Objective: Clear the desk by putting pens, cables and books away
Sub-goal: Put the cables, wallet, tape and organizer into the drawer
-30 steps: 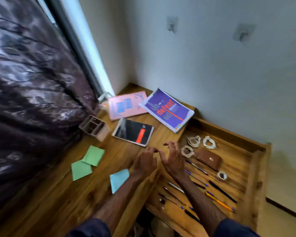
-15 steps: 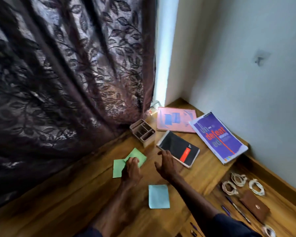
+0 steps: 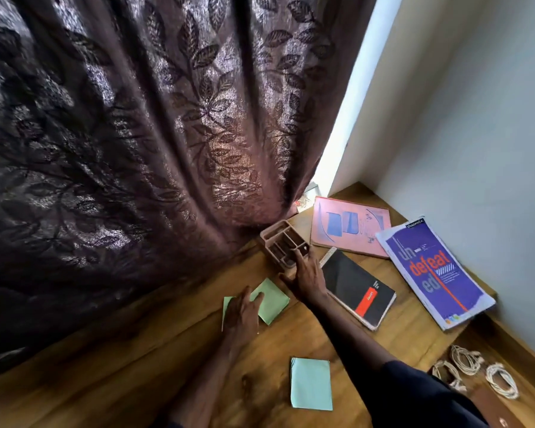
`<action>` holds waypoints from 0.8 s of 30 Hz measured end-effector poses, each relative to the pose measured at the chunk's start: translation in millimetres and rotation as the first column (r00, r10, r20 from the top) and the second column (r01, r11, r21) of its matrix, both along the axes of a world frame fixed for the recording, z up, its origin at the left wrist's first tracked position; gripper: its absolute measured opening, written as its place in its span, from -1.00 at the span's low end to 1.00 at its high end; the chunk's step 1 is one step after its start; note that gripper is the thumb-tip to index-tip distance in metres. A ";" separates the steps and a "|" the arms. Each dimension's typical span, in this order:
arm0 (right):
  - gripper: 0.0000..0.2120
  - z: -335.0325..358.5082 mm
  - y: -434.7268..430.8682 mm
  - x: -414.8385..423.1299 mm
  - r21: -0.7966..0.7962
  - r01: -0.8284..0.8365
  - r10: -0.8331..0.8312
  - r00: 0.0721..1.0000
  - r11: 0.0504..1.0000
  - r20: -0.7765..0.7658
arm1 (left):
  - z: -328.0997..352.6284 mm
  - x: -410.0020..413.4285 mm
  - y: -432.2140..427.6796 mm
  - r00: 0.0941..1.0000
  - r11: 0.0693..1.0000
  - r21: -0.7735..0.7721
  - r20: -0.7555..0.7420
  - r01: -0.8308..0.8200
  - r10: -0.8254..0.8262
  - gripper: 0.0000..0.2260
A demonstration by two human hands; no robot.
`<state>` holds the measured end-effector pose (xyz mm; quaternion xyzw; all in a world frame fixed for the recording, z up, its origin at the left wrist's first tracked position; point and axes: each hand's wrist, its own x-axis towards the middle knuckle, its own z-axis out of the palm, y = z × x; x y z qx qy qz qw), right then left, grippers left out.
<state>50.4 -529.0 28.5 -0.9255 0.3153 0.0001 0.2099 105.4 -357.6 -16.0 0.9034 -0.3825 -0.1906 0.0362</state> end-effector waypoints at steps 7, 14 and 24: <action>-0.21 -8.3 -9.0 17.4 -0.017 0.054 -0.055 0.997 0.998 -0.056 | -15.4 4.7 -1.2 1.000 0.999 0.047 0.010 0.025 -0.026 -0.50; -0.32 -6.4 -21.6 15.0 0.155 0.084 -0.086 0.996 0.984 0.001 | -9.1 6.0 -4.6 0.998 0.996 0.072 0.033 0.054 -0.057 -0.52; -0.44 -2.9 -5.8 -70.4 0.288 0.195 -0.274 0.925 0.938 0.265 | 18.3 6.6 -13.3 0.998 0.996 0.068 -0.021 0.058 -0.057 -0.53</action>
